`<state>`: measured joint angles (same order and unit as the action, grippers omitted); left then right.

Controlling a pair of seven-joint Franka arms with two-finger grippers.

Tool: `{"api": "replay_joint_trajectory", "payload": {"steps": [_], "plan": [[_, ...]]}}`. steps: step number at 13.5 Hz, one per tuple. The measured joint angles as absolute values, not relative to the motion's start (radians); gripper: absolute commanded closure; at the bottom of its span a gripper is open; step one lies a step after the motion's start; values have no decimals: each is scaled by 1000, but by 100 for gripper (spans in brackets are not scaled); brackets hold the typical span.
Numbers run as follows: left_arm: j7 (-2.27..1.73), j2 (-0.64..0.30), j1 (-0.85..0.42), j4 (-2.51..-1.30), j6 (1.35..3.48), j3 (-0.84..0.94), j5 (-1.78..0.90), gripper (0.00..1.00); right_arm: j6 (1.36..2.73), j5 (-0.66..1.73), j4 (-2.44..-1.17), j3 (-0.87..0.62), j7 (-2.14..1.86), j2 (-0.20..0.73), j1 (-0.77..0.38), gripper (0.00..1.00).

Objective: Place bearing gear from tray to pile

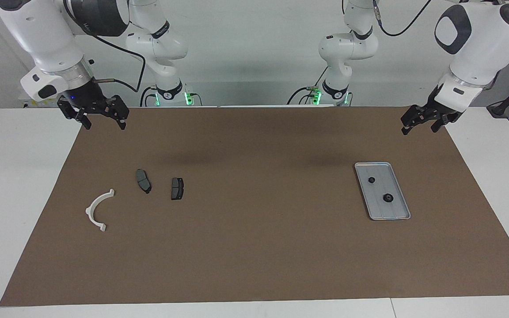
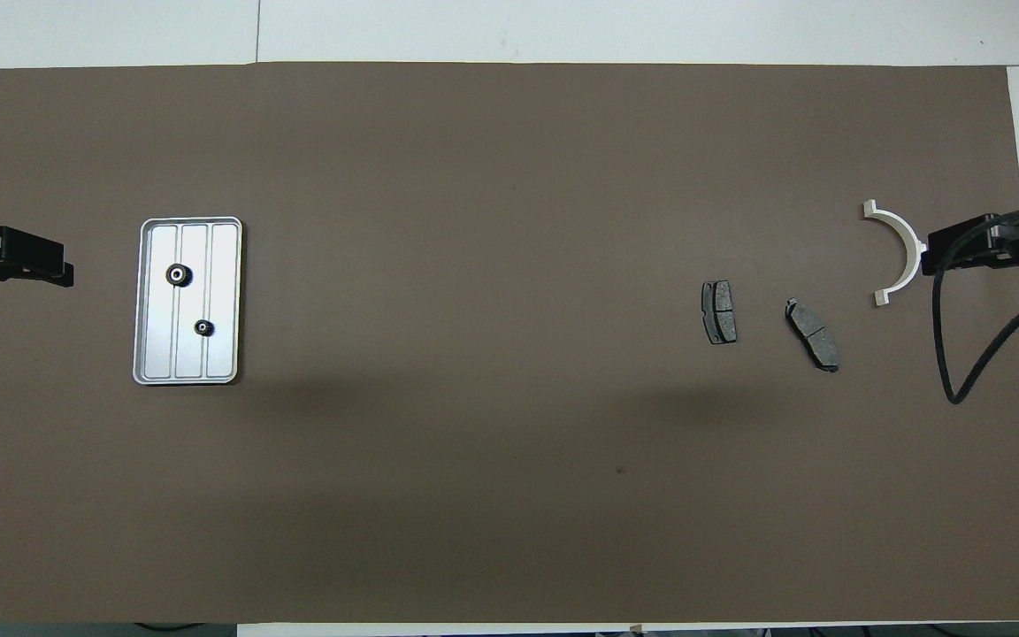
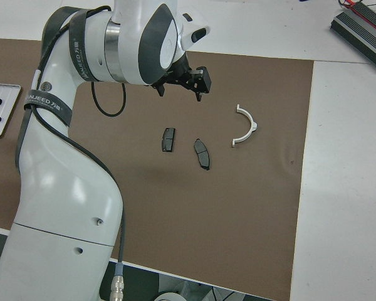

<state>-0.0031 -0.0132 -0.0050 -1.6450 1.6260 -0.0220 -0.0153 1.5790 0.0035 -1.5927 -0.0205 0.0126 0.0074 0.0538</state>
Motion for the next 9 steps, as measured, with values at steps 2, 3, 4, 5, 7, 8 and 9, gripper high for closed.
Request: {"api": "replay_joint_trajectory", "payload": {"steps": [2,3,4,5,7,8,9], "plan": [[-3,-13,-5,-1645,1626,-22,-15,0,1579,4,-1593,-18,13,7,55,0],[-3,-13,-5,-1645,1626,-22,-15,0,1579,4,-1593,-16,13,7,55,0],[-3,-13,-5,-1645,1627,-23,-15,0,1579,4,-1593,-15,13,7,56,0],[-4,-12,-5,-1645,1630,-24,-15,0,1579,4,-1593,-15,13,7,56,0],[-5,-8,-4,-1649,1639,-32,-15,0,1579,4,-1593,-14,13,7,59,0],[-5,-4,-4,-1659,1661,-35,-15,0,1579,4,-1593,-13,13,7,63,0],[-5,1,-4,-1679,1690,-35,-15,0,1579,4,-1593,-12,13,7,69,0]]}}
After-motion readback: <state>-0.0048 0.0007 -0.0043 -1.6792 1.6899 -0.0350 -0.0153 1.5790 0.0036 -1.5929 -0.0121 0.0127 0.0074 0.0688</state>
